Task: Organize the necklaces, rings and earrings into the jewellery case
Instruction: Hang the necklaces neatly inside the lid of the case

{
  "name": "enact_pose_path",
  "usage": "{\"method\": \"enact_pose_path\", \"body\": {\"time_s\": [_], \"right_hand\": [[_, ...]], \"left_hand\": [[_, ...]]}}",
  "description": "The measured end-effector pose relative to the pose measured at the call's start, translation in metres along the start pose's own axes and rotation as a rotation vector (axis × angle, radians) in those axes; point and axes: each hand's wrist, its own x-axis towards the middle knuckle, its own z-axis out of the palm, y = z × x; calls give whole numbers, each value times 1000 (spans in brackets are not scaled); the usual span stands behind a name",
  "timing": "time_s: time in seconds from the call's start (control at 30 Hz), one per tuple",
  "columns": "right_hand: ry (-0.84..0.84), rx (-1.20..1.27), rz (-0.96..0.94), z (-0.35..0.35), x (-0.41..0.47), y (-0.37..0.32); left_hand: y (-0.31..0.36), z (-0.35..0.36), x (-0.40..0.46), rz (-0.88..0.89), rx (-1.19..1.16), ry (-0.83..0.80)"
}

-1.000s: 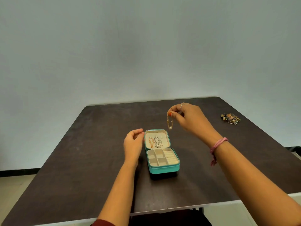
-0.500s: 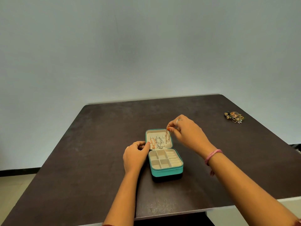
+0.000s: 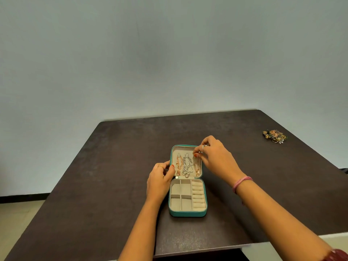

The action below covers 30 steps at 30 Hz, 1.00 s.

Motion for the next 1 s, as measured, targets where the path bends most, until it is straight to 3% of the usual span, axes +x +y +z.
{"method": "enact_pose_path", "body": {"time_s": [0.7, 1.0], "right_hand": [[52, 79, -18, -1, 12, 6], [14, 394, 217, -6, 24, 9]], "left_hand": [[-8, -4, 2, 64, -198, -88], [-11, -3, 3, 72, -204, -101]]}}
